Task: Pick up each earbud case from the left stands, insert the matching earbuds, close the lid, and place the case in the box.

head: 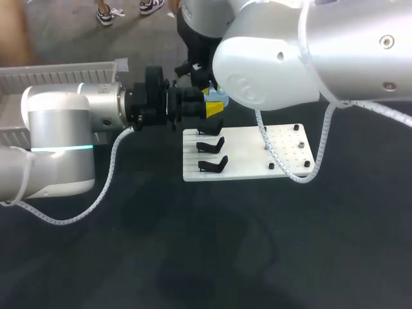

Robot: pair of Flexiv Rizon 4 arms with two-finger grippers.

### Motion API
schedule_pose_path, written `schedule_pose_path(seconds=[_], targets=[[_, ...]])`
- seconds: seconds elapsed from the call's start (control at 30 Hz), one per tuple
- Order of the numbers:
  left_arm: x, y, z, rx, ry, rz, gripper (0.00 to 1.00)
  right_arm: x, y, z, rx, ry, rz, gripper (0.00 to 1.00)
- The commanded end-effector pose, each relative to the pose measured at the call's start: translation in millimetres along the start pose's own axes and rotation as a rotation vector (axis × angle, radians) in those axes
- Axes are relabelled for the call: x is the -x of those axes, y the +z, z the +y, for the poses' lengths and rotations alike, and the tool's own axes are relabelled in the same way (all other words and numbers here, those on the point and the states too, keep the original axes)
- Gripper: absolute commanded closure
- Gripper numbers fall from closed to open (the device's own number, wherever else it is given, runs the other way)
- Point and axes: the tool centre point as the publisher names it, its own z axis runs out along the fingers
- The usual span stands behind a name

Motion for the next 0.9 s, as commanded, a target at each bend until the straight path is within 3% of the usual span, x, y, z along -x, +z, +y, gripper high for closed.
schedule_pose_path(seconds=[0.03,0.9], targets=[[-0.6,0.5,0.5,0.0,0.002,-0.002,1.0,2.8,1.2,-0.4,0.003,-0.002,0.01,1.0],[-0.6,0.5,0.5,0.0,0.002,-0.002,1.0,6.9,5.9,-1.4,0.029,0.005,0.024,1.0]])
